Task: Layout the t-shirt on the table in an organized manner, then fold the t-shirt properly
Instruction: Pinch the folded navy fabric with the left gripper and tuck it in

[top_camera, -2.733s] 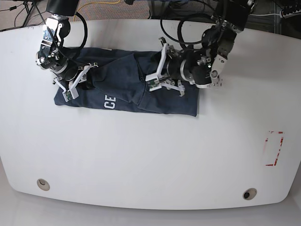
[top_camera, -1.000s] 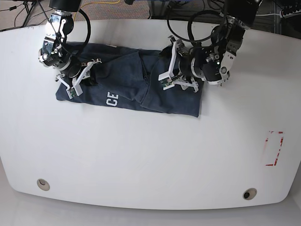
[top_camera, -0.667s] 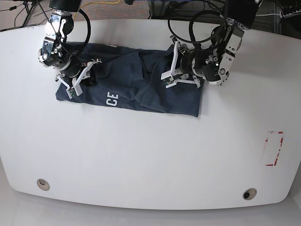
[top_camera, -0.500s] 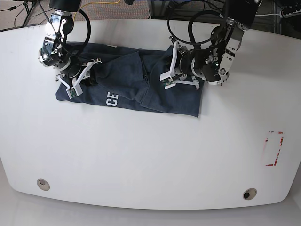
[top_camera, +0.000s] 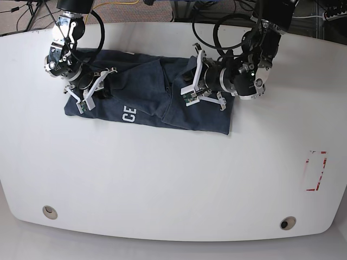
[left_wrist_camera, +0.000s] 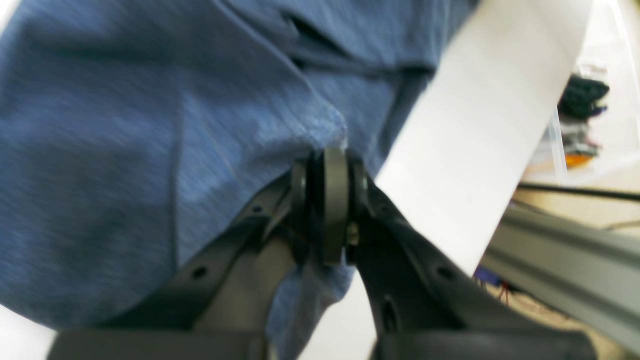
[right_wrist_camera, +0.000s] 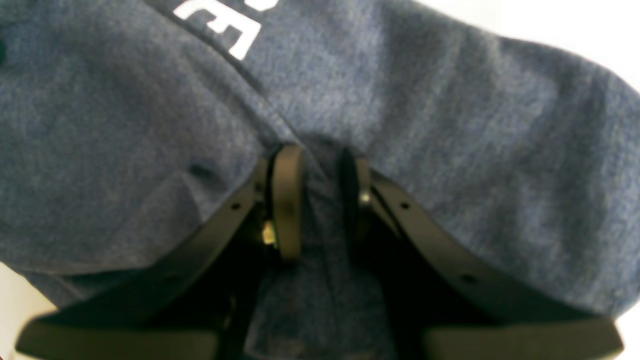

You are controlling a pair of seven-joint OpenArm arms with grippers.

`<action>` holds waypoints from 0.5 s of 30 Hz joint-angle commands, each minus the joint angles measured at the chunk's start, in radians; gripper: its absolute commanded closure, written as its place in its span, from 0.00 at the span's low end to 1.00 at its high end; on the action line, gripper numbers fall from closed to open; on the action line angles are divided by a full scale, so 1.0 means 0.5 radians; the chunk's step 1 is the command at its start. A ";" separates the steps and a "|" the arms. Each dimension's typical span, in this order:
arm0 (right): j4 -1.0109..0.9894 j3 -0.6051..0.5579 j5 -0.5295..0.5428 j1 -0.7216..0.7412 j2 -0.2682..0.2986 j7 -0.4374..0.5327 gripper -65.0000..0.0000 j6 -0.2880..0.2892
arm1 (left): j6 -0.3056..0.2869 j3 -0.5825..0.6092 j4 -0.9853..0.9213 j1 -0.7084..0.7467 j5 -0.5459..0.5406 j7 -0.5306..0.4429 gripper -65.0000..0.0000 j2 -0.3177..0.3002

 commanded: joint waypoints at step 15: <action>0.014 0.002 -0.026 0.005 0.012 -0.039 0.81 0.010 | -0.015 -0.005 0.030 -0.036 -0.026 -0.032 0.98 0.248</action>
